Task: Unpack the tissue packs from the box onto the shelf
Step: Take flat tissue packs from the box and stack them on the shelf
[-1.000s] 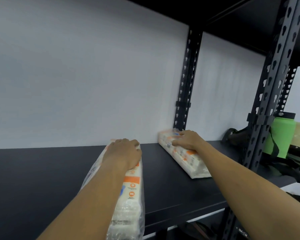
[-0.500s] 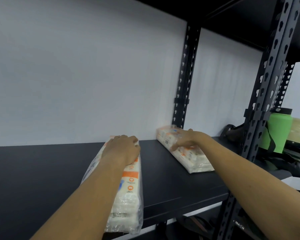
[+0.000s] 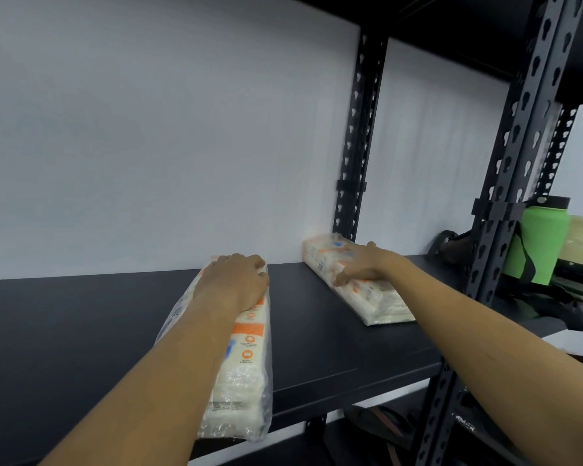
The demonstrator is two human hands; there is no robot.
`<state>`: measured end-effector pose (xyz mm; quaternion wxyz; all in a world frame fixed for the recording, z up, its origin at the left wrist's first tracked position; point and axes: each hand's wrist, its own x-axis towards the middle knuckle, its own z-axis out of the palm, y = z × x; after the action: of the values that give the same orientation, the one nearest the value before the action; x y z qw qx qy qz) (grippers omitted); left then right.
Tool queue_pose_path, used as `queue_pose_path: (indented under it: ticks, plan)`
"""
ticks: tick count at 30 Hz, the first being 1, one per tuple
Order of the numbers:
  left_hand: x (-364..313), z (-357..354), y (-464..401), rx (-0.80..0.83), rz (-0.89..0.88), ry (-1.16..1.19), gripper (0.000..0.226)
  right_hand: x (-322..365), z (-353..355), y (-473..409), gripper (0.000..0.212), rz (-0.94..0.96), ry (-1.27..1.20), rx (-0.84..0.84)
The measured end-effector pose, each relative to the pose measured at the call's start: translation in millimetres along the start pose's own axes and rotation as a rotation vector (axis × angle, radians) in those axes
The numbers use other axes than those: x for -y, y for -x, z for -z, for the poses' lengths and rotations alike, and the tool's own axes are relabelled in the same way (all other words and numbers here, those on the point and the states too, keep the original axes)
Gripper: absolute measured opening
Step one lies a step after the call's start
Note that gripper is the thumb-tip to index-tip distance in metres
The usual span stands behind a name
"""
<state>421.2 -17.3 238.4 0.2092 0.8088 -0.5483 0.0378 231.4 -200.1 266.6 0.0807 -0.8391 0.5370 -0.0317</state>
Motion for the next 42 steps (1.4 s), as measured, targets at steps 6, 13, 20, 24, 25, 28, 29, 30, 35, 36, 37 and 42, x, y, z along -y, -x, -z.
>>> queue_pose_path:
  ticks: [6,13,20,24,25,28,29,30,35,36,37,42]
  plan:
    - [-0.1,-0.2,0.1,-0.004,0.004,0.009,0.042,-7.1,-1.6,17.8,0.101,-0.027,0.046,0.035]
    - [0.3,0.1,-1.1,0.001,0.014,0.012,0.042,-3.5,1.8,28.3,0.094,-0.025,0.097,0.035]
    - [-1.1,2.1,-2.8,0.022,0.033,0.015,0.043,0.8,-1.5,38.3,0.095,-0.047,0.039,0.017]
    - [-0.6,7.1,-3.7,0.055,0.051,0.100,0.043,17.9,-1.8,49.5,0.103,-0.031,-0.022,-0.110]
    - [-1.2,11.5,-2.9,0.048,0.065,0.187,0.043,25.8,0.3,55.9,0.101,-0.011,-0.037,-0.139]
    - [-2.1,36.8,-1.2,-0.043,0.090,0.446,0.042,49.3,9.3,74.0,0.079,0.111,-0.126,-0.206]
    - [0.6,47.5,-0.2,-0.080,0.080,0.468,0.041,57.4,12.7,78.8,0.073,0.160,-0.167,-0.215]
    - [5.3,58.0,1.6,-0.113,0.063,0.457,0.040,66.5,15.9,84.9,0.068,0.199,-0.209,-0.213]
    - [50.8,85.8,37.4,-0.171,0.120,0.314,0.035,120.4,17.7,117.8,0.065,0.283,-0.307,-0.120]
    - [60.6,85.1,48.9,-0.170,0.144,0.298,0.035,131.3,14.4,123.3,0.068,0.294,-0.309,-0.095]
    - [70.5,82.3,60.0,-0.165,0.171,0.294,0.035,141.7,9.7,129.2,0.071,0.300,-0.311,-0.066]
    - [111.7,57.5,101.4,-0.116,0.258,0.184,0.039,187.3,-21.9,150.7,0.101,0.321,-0.217,0.027]
